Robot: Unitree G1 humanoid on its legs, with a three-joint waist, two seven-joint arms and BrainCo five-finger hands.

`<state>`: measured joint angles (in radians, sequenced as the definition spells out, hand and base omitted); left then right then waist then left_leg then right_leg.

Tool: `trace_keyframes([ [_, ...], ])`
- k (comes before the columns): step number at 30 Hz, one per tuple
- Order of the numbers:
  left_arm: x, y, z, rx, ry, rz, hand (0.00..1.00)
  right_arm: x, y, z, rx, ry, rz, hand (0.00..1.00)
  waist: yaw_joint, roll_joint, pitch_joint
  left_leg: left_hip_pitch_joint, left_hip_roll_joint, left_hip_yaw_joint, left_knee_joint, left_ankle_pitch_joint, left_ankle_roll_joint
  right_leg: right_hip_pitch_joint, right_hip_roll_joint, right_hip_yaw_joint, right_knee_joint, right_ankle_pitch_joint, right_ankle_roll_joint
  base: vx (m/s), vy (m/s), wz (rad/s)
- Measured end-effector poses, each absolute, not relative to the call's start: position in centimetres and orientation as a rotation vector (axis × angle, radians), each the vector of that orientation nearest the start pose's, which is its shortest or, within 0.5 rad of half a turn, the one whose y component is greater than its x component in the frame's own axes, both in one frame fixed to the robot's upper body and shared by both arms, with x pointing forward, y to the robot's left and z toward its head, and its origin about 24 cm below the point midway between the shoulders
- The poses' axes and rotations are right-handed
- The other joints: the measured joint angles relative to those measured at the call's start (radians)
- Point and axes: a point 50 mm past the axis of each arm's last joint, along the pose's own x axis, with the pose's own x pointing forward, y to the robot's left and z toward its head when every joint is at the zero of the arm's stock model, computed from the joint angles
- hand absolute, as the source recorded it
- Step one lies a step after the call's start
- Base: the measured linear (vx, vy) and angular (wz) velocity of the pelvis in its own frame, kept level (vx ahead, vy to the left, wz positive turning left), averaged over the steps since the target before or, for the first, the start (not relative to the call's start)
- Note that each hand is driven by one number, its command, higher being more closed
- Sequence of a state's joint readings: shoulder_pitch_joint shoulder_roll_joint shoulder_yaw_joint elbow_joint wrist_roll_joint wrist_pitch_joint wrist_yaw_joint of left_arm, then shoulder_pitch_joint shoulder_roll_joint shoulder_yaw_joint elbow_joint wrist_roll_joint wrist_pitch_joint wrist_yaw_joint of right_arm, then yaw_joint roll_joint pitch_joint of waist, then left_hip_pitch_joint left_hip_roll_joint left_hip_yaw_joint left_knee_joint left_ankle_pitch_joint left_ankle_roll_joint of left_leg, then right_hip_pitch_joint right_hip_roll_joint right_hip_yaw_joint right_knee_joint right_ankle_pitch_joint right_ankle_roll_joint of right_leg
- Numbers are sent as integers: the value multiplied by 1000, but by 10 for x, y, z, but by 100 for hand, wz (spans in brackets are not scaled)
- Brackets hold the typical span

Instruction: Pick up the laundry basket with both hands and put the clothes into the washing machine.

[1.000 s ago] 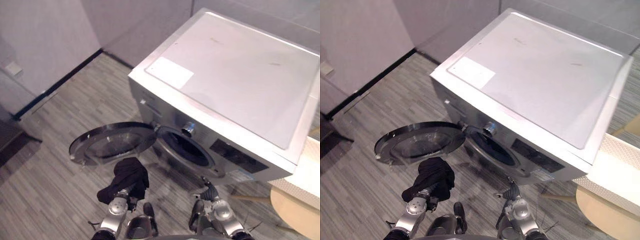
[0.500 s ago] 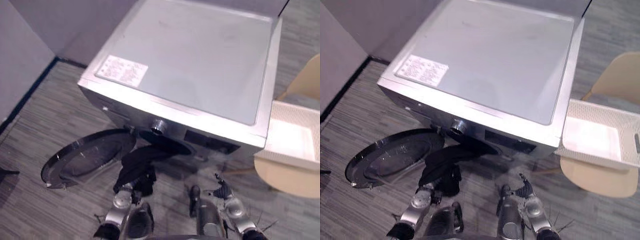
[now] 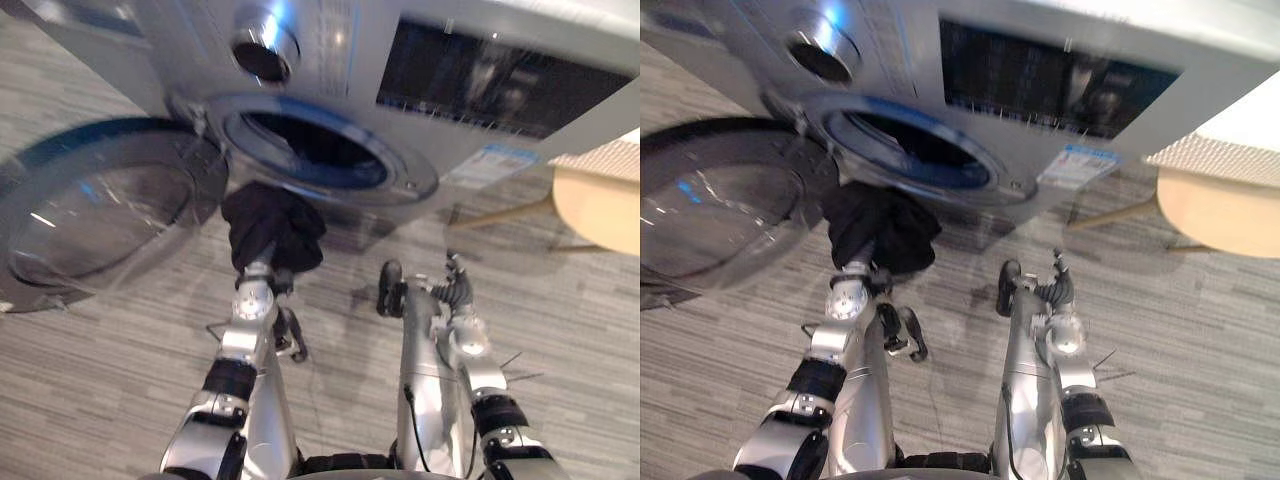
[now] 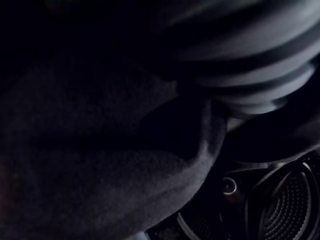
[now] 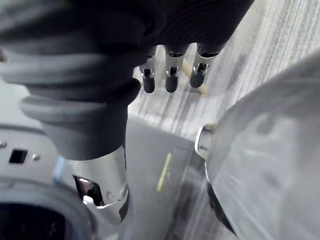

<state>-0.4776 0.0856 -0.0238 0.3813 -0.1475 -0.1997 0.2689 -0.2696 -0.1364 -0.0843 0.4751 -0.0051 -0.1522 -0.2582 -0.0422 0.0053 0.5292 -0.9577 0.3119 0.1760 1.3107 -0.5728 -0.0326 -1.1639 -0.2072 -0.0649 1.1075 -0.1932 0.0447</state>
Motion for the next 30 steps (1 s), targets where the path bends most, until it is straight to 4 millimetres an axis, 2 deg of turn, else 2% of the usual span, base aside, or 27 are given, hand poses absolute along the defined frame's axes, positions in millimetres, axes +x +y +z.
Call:
trace_keyframes([
  [2,347,147,149,-118,-403,176,100,300,-208,44,-86,-48,-347,0,-5,0,2,-113,12,-21,89,-13,-7,-118,3,10,84,-5,-8,-65,-38,-4],
  [3,350,149,159,-116,-432,181,100,301,-208,49,-75,-69,-349,0,-6,-1,2,-134,20,-27,109,-19,-9,-138,7,9,101,-8,-13,-37,-37,-14],
  [5,354,162,199,-87,-557,205,100,301,-204,61,-60,-132,-337,0,-13,-9,7,-188,39,-45,168,-35,-15,-196,19,9,155,-16,-26,-23,-39,-15],
  [7,354,170,246,-65,-698,223,100,299,-202,72,-48,-192,-332,0,-34,-13,9,-240,39,-65,201,-36,-18,-242,17,5,189,-23,-34,-30,-59,7],
  [8,352,169,281,-73,-801,220,100,298,-203,79,-46,-226,-335,0,-40,-15,10,-271,40,-72,216,-37,-19,-272,17,4,205,-25,-37,-36,-54,6],
  [9,351,168,292,-76,-833,218,100,298,-204,80,-44,-234,-337,0,-42,-15,10,-279,42,-74,220,-38,-21,-281,17,3,209,-26,-39,-40,-48,1],
  [11,345,164,329,-95,-931,216,100,297,-204,86,-39,-269,-329,0,-49,-16,10,-311,50,-89,240,-42,-29,-306,19,-8,226,-30,-46,-21,-41,-5],
  [13,346,156,346,-89,-957,195,100,297,-202,90,-28,-294,-328,0,-55,-21,12,-334,56,-98,250,-42,-29,-325,22,-16,233,-31,-51,0,-41,-7],
  [18,325,125,428,-109,-1130,92,100,295,-201,100,19,-358,-313,0,-65,-32,17,-390,71,-108,277,-46,-35,-382,33,-20,251,-32,-55,17,-27,-7],
  [20,320,122,441,-117,-1154,72,100,295,-199,102,34,-365,-310,0,-75,-33,17,-396,72,-107,278,-49,-37,-389,35,-20,251,-33,-55,25,-11,-6],
  [24,324,125,446,-106,-1149,82,100,295,-199,103,52,-371,-316,0,-80,-35,18,-407,75,-105,279,-52,-37,-401,42,-18,246,-33,-55,15,-11,-6],
  [25,325,124,451,-79,-1145,88,100,295,-199,103,63,-370,-314,0,-79,-44,22,-409,79,-104,279,-53,-38,-403,48,-18,242,-32,-53,3,-12,-12],
  [27,325,122,458,-10,-1144,89,100,294,-199,104,64,-374,-313,0,-80,-50,23,-413,90,-100,278,-57,-37,-410,53,-20,235,-30,-52,9,-10,-19],
  [30,336,117,455,280,-1117,120,100,295,-198,105,66,-382,-293,0,-81,-50,23,-412,104,-86,280,-69,-34,-419,69,-12,227,-23,-48,19,1,-19],
])
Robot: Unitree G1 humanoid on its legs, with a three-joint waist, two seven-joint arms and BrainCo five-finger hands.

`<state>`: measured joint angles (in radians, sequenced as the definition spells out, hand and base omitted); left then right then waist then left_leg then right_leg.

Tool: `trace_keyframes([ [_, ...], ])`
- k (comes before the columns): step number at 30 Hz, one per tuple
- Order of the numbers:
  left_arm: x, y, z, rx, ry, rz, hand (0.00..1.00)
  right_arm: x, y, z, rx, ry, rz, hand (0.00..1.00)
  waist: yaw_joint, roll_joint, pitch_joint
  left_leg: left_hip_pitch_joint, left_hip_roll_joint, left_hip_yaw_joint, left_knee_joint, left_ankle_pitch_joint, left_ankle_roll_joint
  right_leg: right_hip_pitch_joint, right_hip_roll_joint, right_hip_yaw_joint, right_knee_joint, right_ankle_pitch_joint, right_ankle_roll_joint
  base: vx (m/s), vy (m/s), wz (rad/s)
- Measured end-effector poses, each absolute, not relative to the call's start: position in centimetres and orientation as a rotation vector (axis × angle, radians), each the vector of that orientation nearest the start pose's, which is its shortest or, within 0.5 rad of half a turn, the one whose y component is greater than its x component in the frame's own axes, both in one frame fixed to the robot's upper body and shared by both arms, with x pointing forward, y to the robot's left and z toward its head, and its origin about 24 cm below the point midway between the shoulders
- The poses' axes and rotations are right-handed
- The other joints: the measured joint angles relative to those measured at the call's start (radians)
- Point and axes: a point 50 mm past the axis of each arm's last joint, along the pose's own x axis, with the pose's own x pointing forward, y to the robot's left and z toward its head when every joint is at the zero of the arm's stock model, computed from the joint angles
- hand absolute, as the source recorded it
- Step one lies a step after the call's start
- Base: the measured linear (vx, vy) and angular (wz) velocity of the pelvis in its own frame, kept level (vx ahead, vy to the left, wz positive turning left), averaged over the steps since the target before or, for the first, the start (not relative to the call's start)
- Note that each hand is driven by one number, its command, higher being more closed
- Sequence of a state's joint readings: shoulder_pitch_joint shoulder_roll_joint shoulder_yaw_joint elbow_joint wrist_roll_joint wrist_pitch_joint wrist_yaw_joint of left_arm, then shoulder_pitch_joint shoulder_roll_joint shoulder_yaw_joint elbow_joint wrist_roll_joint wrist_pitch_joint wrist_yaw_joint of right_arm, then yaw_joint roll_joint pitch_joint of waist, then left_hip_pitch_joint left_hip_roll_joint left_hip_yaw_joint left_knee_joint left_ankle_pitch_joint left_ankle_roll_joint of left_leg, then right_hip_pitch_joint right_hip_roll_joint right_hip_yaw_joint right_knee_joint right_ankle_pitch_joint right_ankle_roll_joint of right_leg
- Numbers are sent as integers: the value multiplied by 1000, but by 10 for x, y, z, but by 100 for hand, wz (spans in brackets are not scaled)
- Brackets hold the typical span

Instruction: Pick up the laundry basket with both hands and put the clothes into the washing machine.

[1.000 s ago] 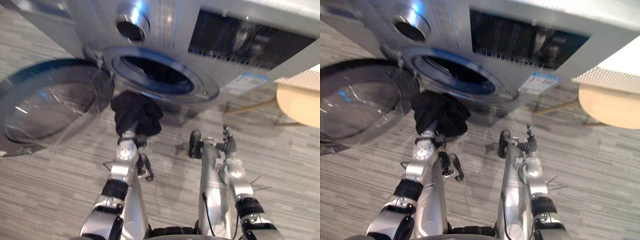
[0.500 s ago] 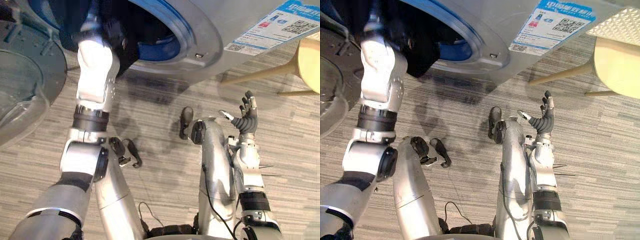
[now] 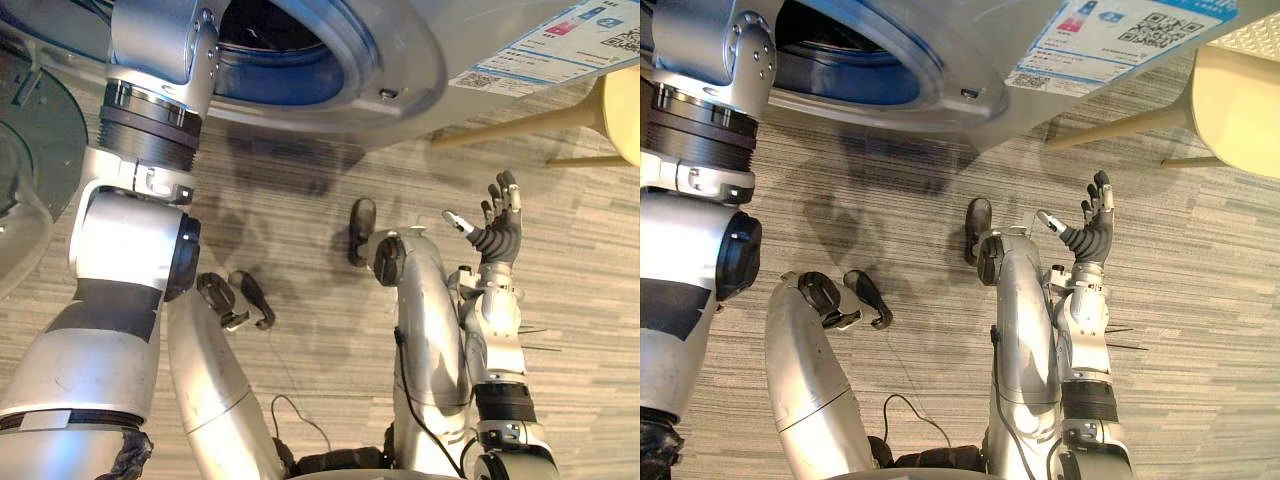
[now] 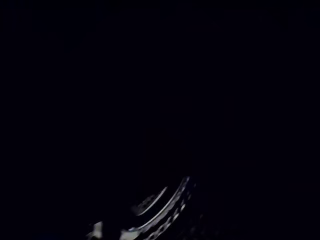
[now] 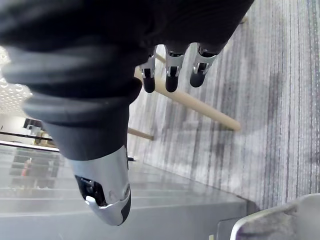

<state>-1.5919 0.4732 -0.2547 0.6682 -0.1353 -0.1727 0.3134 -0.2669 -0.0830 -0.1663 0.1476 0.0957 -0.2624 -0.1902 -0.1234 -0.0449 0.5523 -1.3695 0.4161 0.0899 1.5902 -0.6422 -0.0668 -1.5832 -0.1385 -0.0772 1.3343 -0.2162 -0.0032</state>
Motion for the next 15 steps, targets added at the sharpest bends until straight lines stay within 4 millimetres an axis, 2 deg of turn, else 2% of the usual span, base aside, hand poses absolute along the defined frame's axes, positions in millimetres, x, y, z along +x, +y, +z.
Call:
trace_keyframes([
  [1,344,112,448,451,-1082,123,0,293,-198,107,69,-395,-292,0,-1,0,0,-1,3,8,0,-2,-1,-9,5,5,-1,2,1,23,1,-15],
  [4,358,109,434,727,-998,153,0,291,-198,105,62,-395,-272,0,-2,0,1,-6,8,15,1,-8,-6,-22,21,13,-6,3,5,25,-1,-19],
  [9,372,112,420,1120,-903,252,0,275,-197,74,50,-275,-234,0,-5,-1,3,-26,38,11,28,-37,-8,-51,39,8,10,2,7,15,-7,-18],
  [12,376,110,415,1237,-882,277,0,271,-197,71,71,-272,-232,0,-9,-1,3,-36,37,8,32,-38,-7,-58,35,7,12,1,7,-3,-3,1],
  [15,376,112,415,1246,-880,283,0,269,-199,70,75,-279,-236,0,-6,-1,3,-52,36,-1,40,-38,-6,-66,31,3,18,1,7,-15,-9,4],
])
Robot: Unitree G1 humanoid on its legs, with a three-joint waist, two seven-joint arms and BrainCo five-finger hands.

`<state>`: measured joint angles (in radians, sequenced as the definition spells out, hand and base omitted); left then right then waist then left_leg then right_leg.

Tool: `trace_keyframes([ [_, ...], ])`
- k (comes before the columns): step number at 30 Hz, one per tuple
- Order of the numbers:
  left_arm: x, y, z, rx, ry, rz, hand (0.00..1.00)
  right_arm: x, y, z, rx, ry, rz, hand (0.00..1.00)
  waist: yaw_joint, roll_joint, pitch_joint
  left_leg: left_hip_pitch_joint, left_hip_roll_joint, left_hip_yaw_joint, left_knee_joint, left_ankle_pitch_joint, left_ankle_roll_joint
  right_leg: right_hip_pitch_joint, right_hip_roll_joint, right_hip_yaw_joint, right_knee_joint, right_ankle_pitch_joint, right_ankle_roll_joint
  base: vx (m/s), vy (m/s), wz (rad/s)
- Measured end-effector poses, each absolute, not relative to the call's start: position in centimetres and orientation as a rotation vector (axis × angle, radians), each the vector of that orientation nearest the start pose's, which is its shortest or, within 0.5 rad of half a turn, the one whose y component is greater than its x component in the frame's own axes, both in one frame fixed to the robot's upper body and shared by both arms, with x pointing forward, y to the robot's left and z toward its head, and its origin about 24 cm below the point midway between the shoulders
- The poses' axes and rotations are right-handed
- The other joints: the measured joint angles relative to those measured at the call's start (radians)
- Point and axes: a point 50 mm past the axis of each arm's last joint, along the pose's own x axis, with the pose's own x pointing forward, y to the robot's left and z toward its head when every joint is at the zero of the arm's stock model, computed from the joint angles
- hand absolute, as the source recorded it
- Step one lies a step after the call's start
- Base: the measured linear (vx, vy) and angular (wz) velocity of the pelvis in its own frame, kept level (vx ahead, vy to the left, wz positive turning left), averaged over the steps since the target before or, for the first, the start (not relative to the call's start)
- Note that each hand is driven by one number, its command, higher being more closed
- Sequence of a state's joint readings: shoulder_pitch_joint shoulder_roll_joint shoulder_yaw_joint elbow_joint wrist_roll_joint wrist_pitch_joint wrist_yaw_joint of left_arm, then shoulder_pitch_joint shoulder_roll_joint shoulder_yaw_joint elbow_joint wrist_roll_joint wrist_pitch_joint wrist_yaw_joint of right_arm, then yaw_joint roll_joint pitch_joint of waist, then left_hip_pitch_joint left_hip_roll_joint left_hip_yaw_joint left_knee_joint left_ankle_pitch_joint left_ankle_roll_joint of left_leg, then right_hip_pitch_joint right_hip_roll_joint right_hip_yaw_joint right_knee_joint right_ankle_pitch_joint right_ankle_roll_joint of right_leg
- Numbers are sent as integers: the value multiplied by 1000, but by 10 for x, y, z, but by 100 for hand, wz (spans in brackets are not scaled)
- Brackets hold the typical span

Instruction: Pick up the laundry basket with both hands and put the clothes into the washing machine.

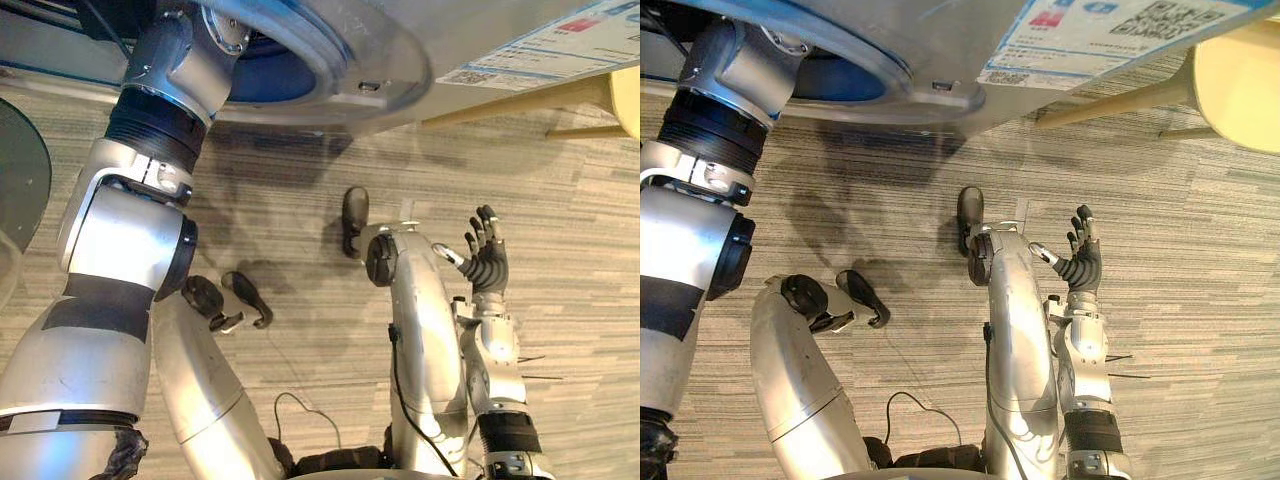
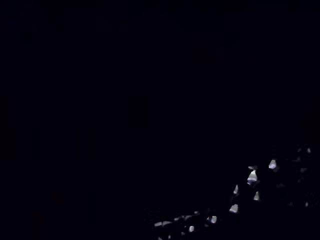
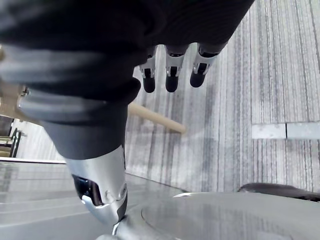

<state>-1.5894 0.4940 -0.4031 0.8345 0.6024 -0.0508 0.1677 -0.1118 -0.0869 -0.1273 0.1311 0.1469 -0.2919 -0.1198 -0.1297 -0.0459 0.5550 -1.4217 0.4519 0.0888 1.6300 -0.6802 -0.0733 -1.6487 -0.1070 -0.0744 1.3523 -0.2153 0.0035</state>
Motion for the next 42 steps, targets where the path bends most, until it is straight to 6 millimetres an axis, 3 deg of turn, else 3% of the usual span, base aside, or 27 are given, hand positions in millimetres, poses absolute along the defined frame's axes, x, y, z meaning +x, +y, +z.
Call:
trace_keyframes([
  [6,377,119,413,1192,-853,264,0,268,-205,63,80,-259,-240,0,7,0,0,-7,-8,-15,11,0,0,0,-14,-7,20,-7,-7,-12,-20,8],
  [13,375,145,396,787,-823,161,0,268,-207,43,95,-157,-235,0,11,2,-1,5,-32,-38,7,2,-1,28,-39,-20,35,-15,-18,-3,-22,11],
  [17,378,165,359,554,-780,132,0,267,-214,32,87,-106,-265,0,30,4,-2,44,-50,-38,-32,19,-8,70,-53,-27,18,-23,-20,1,-44,18],
  [21,377,172,324,526,-726,104,0,265,-222,28,55,-73,-284,0,45,4,-3,66,-71,-45,-83,48,-16,103,-71,-39,-3,-39,-23,-4,-61,23],
  [24,372,174,314,523,-730,95,0,265,-225,28,28,-67,-289,0,62,5,-4,70,-70,-59,-95,55,-26,116,-70,-55,-10,-42,-28,-11,-63,5],
  [30,358,194,283,378,-712,164,0,265,-228,26,17,-48,-302,0,66,7,-10,106,-69,-62,-114,60,-36,149,-70,-62,-12,-55,-40,-12,-61,3],
  [33,349,198,232,275,-610,211,0,262,-227,19,-13,-15,-294,0,73,14,-91,110,-70,-67,-132,62,-40,155,-70,-71,-14,-78,-36,-7,-80,7],
  [36,339,194,211,199,-587,233,0,259,-231,17,-39,-6,-297,0,89,14,-128,111,-71,-72,-143,66,-48,156,-72,-77,-13,-84,-44,8,-68,5],
  [42,314,198,157,70,-459,294,0,257,-232,13,-61,16,-297,0,92,17,-147,151,-84,-75,-167,74,-63,195,-81,-90,-10,-106,-51,0,-72,8],
])
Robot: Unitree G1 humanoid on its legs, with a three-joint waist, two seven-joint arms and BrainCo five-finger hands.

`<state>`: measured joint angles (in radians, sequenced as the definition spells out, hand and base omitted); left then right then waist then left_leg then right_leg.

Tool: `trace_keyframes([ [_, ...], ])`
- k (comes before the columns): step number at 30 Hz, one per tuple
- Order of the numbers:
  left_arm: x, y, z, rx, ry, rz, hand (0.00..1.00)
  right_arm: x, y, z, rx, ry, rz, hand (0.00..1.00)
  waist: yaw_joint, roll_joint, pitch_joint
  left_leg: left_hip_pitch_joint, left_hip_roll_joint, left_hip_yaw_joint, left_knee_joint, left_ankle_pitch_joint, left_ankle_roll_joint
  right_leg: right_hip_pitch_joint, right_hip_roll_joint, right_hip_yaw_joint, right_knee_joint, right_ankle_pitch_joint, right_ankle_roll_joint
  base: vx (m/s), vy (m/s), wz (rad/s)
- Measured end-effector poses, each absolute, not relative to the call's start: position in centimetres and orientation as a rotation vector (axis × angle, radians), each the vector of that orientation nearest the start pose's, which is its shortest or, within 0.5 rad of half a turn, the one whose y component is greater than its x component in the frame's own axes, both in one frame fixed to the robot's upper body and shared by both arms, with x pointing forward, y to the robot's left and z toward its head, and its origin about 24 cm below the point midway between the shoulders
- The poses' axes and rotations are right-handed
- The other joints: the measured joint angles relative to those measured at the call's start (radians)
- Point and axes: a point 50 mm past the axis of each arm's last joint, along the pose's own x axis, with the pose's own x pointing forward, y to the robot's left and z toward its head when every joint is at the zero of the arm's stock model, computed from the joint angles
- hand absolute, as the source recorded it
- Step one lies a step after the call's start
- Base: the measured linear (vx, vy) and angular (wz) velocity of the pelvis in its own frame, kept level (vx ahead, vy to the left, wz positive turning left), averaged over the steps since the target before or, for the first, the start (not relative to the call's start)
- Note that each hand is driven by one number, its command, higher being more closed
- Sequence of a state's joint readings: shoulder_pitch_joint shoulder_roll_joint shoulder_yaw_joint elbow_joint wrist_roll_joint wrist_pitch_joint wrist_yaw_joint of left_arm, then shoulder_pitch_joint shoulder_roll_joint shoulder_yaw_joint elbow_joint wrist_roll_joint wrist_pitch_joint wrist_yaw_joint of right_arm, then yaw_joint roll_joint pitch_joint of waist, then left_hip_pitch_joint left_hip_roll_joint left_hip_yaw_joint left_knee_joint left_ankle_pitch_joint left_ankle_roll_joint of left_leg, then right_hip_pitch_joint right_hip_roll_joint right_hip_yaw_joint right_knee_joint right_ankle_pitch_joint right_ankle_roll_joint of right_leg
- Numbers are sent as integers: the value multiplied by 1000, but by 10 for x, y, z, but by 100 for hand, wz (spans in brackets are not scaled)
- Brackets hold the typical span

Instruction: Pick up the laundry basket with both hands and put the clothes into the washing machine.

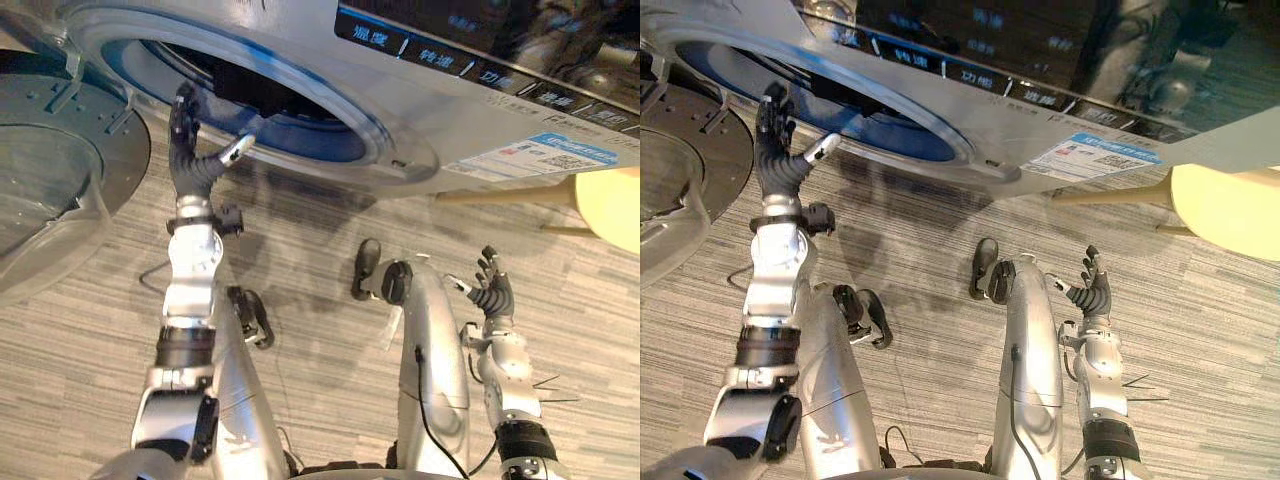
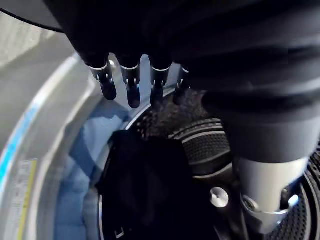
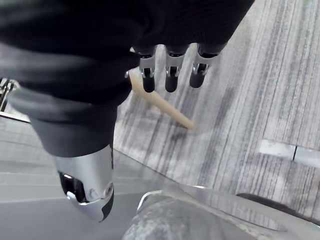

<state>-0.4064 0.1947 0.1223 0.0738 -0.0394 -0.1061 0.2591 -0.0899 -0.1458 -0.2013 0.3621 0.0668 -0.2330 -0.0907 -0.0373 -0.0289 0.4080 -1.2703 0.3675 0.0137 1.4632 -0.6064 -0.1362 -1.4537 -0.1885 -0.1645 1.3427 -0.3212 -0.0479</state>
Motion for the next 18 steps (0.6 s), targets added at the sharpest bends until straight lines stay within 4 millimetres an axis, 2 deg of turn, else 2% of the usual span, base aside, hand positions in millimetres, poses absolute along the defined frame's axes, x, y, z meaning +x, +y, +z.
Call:
trace_keyframes([
  [4,303,193,138,14,-417,272,0,254,-235,1,-62,74,-307,0,18,1,-22,47,-1,2,-30,2,-5,40,-4,-1,-12,-9,-1,2,-79,8],
  [7,295,181,111,-75,-332,218,0,251,-235,-11,-64,130,-299,0,31,1,-23,158,-3,12,-105,14,-13,151,-5,-18,-66,-13,-4,31,-87,7],
  [9,288,164,72,-123,-191,135,0,237,-231,-34,-57,232,-291,0,47,9,-29,311,-24,22,-216,44,-24,309,-11,-41,-146,-18,0,87,-86,28],
  [10,285,159,61,-132,-148,116,0,232,-232,-40,-57,261,-294,0,50,14,-33,353,-30,27,-251,57,-26,356,-17,-50,-170,-19,1,116,-87,49],
  [11,276,151,38,-140,-57,84,0,222,-233,-52,-59,319,-300,0,51,20,-44,441,-48,38,-327,84,-25,448,-25,-63,-223,-16,-2,98,-70,40],
  [12,270,149,26,-142,-12,73,0,217,-233,-57,-60,346,-302,0,51,20,-53,485,-57,44,-365,94,-26,490,-28,-67,-251,-14,1,130,-70,37],
  [13,257,146,3,-143,80,58,0,209,-233,-66,-65,392,-299,0,53,26,-73,565,-66,54,-436,115,-27,573,-28,-78,-308,-5,8,105,-39,22],
  [15,236,146,-29,-133,217,49,0,199,-229,-78,-67,459,-291,0,52,32,-101,675,-79,71,-543,150,-25,682,-25,-93,-398,15,21,129,-8,19],
  [18,199,150,-83,-70,476,44,0,176,-223,-100,-59,585,-291,0,54,41,-156,854,-107,99,-752,225,-13,865,-22,-123,-584,74,49,130,26,19],
])
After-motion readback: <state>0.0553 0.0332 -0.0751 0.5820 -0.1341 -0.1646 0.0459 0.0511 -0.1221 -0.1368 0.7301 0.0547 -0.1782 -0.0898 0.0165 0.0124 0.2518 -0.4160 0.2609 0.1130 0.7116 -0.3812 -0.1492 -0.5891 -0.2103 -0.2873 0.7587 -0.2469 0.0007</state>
